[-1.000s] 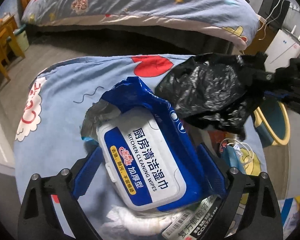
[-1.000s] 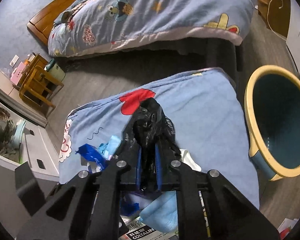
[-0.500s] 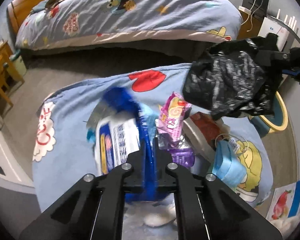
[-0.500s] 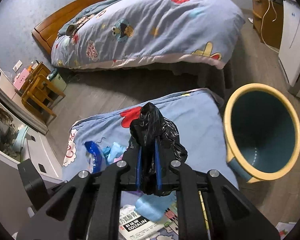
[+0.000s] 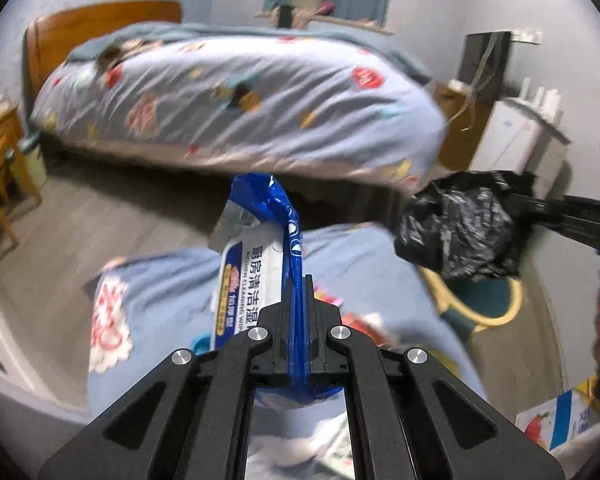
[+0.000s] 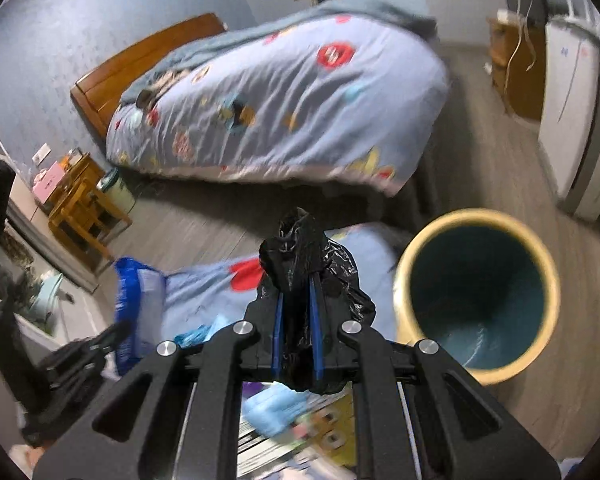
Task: Collect trash
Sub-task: 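Carry both items over the bin and open both tools to drop them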
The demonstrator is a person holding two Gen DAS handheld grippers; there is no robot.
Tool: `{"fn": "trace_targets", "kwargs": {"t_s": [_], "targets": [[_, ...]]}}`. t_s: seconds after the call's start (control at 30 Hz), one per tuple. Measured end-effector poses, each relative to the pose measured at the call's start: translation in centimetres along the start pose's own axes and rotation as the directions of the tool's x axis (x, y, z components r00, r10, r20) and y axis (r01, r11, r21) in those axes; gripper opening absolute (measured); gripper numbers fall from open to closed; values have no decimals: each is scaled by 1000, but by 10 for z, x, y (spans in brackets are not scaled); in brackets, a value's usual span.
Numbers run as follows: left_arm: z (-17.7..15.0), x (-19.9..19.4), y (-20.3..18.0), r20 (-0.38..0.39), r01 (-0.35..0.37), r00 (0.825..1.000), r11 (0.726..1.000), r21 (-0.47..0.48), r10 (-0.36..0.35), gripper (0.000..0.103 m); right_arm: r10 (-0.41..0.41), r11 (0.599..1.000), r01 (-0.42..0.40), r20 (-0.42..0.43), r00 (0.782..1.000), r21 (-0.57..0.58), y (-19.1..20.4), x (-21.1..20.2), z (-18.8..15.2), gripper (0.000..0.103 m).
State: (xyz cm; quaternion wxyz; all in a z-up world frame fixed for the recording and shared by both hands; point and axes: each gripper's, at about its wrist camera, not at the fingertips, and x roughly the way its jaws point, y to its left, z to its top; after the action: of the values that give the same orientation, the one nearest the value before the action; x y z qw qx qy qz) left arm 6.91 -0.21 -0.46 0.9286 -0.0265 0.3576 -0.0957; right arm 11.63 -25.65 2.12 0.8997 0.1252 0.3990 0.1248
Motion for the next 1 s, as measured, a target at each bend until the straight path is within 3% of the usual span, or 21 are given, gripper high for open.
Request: {"fn": "trace_targets", "kwargs": {"t_s": [0.23, 0.4, 0.63, 1.0], "targets": [[18, 4, -73, 19, 93, 995, 987, 131, -96, 3, -65, 996, 61, 58, 996, 69, -67, -9, 23, 11], [27, 33, -131, -21, 175, 985, 966, 189, -174, 3, -127, 984, 121, 40, 991, 128, -117, 0, 19, 11], [25, 96, -180, -118, 262, 963, 943, 204, -242, 3, -204, 948, 204, -26, 979, 242, -183, 13, 1, 11], [20, 161, -227, -194, 345, 931, 920, 184, -310, 3, -242, 904, 268, -116, 963, 334, -222, 36, -22, 11]]}}
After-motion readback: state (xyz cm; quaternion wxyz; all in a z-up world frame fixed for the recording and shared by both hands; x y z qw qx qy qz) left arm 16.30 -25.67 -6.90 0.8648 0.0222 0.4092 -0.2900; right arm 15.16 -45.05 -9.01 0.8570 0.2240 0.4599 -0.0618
